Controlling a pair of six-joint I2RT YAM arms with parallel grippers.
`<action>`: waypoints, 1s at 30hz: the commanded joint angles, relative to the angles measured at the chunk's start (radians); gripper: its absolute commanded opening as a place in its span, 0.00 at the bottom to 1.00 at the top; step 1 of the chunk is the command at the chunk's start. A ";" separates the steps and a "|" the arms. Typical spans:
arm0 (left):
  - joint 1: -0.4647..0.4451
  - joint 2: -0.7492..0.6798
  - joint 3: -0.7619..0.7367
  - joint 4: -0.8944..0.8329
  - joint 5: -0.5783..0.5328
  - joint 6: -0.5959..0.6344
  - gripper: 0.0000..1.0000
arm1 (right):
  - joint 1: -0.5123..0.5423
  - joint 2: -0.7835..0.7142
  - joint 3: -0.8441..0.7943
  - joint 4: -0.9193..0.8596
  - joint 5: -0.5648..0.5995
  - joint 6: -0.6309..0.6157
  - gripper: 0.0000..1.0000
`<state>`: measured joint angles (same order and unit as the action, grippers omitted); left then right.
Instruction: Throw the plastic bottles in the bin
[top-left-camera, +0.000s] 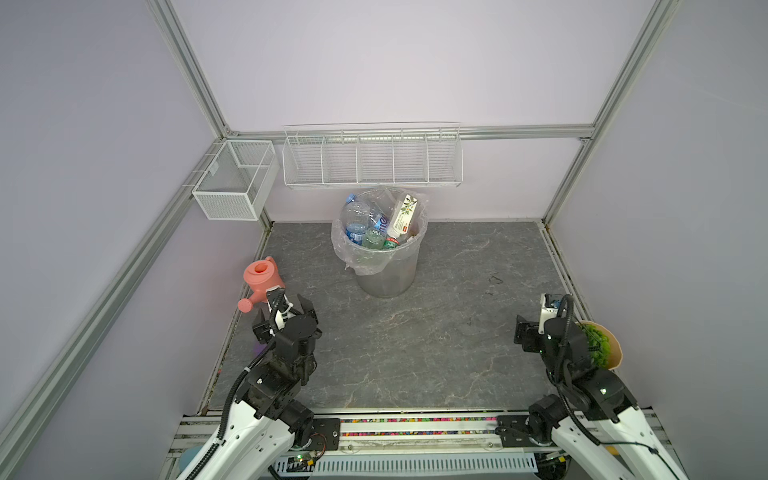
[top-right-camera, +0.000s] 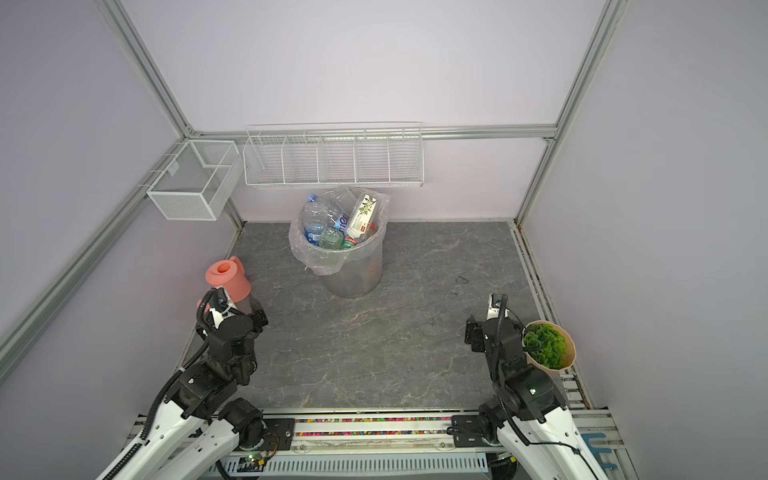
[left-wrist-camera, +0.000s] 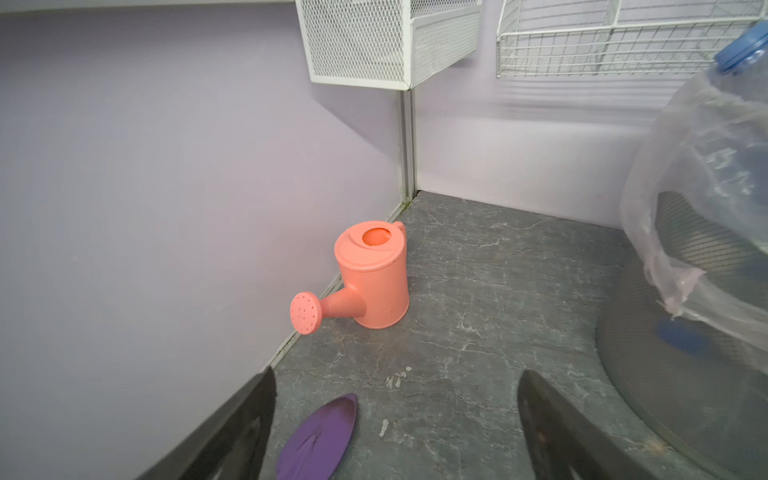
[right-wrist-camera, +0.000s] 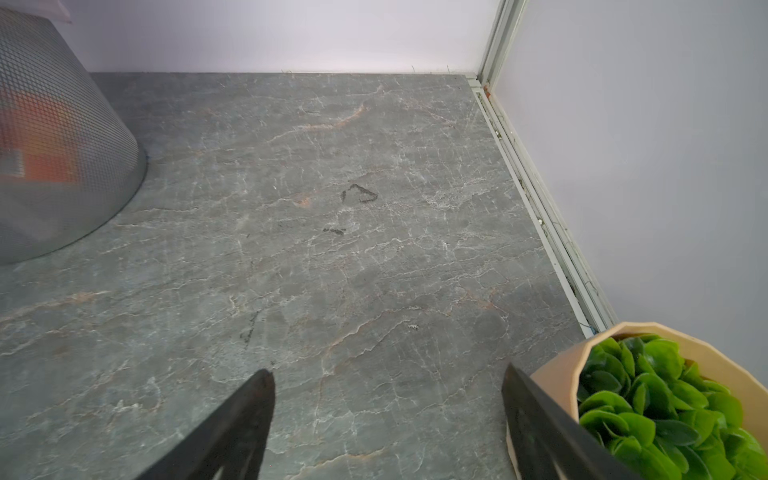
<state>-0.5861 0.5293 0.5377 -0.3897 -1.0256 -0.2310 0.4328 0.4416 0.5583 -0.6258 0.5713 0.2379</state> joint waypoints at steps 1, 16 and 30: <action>-0.001 0.008 -0.052 0.071 -0.100 -0.046 0.90 | -0.004 0.015 -0.025 0.080 0.077 0.004 0.88; 0.019 0.193 -0.242 0.343 -0.226 -0.025 0.91 | -0.008 0.285 -0.225 0.505 0.252 -0.077 0.89; 0.203 0.413 -0.263 0.663 -0.057 0.018 0.93 | -0.084 0.798 -0.158 1.010 0.284 -0.193 0.89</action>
<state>-0.4065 0.9195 0.2867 0.1398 -1.1130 -0.2260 0.3656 1.1976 0.3729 0.2012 0.8417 0.1059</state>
